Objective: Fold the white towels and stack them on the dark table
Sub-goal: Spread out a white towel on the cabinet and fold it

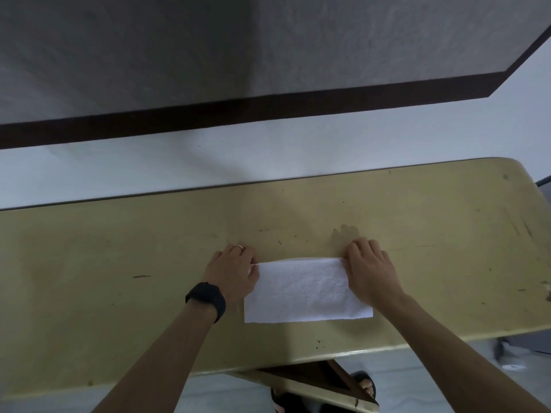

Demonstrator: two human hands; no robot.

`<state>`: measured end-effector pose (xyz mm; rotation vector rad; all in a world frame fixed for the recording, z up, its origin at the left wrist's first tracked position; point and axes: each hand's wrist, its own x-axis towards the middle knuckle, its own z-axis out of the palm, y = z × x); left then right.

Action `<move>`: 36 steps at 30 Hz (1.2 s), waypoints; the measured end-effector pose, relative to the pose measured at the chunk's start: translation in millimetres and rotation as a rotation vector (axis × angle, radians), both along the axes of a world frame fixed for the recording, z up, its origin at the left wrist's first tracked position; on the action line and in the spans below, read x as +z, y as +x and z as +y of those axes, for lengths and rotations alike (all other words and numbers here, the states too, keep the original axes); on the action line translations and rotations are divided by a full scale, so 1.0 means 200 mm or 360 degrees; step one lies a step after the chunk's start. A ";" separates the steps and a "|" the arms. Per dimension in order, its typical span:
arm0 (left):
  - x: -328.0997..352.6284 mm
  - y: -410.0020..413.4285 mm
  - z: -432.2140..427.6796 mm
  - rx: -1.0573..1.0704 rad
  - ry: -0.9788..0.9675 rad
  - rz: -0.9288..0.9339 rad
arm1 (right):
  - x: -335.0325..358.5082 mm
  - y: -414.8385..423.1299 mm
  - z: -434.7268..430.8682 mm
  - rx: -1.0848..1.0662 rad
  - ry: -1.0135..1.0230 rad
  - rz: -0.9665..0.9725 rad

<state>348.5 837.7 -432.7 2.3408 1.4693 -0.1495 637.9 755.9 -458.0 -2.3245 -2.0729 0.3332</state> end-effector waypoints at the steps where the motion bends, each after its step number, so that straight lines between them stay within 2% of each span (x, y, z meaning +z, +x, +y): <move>1: 0.01 0.00 0.00 -0.0028 0.0000 -0.0028 | 0.00 0.00 -0.01 0.0049 0.0034 -0.0038; 4: 0.05 0.01 -0.01 0.0041 -0.0095 -0.0115 | 0.03 0.01 -0.05 0.0115 0.0100 0.0012; 8: 0.09 -0.01 -0.01 0.0337 -0.0336 -0.0415 | 0.06 0.03 -0.08 0.0023 0.0043 0.0348; 11: 0.13 -0.04 0.00 0.0452 -0.0340 -0.0580 | 0.08 0.07 -0.09 -0.0061 0.0064 0.0649; 14: 0.19 -0.05 0.03 0.0417 -0.0251 -0.0545 | 0.12 0.11 -0.09 0.0022 0.0260 0.0639; 18: 0.30 -0.04 0.10 0.0253 0.0075 -0.0375 | 0.24 0.17 0.02 0.0224 0.0571 0.0487; 22: 0.38 -0.03 0.17 -0.0060 0.0791 -0.0358 | 0.37 0.21 0.12 0.0280 0.0878 0.0364; 25: 0.35 -0.04 0.14 -0.0115 0.1051 -0.0339 | 0.37 0.20 0.11 0.0337 0.1000 0.0264; 28: 0.21 -0.07 0.02 -0.0156 0.1000 -0.0254 | 0.24 0.18 0.00 0.0385 0.0908 0.0248; 32: -0.04 -0.11 -0.18 -0.0266 0.0635 -0.0026 | 0.01 0.17 -0.20 0.0487 0.0602 0.0236; 34: -0.13 -0.13 -0.26 -0.0202 0.0429 -0.0024 | -0.04 0.16 -0.29 0.0468 0.0455 0.0244; 36: -0.11 -0.15 -0.30 -0.0191 0.0363 -0.0003 | -0.05 0.15 -0.34 0.0413 0.0398 0.0294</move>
